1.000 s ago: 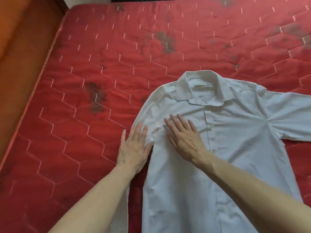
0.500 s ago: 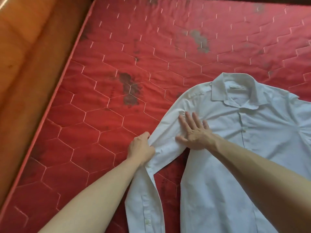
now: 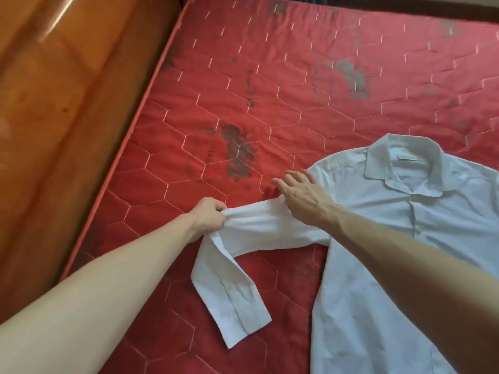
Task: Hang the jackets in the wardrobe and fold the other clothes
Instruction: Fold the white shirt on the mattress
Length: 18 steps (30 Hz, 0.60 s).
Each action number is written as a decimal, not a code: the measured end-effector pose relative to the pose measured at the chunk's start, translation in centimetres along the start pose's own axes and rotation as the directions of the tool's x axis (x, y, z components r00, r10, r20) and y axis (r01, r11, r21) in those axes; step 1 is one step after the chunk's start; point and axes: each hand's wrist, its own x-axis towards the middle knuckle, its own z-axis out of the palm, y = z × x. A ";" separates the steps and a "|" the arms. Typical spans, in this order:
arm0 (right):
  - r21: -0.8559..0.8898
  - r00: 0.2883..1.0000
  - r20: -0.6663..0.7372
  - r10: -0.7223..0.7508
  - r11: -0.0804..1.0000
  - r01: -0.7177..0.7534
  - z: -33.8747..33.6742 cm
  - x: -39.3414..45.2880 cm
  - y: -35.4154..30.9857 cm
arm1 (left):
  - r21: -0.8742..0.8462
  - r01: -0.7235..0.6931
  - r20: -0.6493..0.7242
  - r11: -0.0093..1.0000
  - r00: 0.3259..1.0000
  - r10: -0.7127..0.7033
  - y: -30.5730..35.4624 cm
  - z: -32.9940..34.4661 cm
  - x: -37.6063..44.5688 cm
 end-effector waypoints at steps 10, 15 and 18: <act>0.273 0.995 0.040 0.095 0.957 -0.102 -3.5 3.0 5.1 | 0.314 0.108 -0.076 0.943 0.993 -0.088 -2.7 -3.4 1.3; 0.201 0.986 -0.094 0.135 0.973 -0.114 -3.3 3.4 6.7 | 0.301 0.225 -0.175 0.927 0.968 -0.178 -3.6 -5.0 2.1; 0.154 0.975 -0.154 0.157 0.979 -0.133 -2.6 3.9 6.6 | 0.306 0.317 -0.201 0.898 0.943 -0.264 -3.6 -6.6 2.7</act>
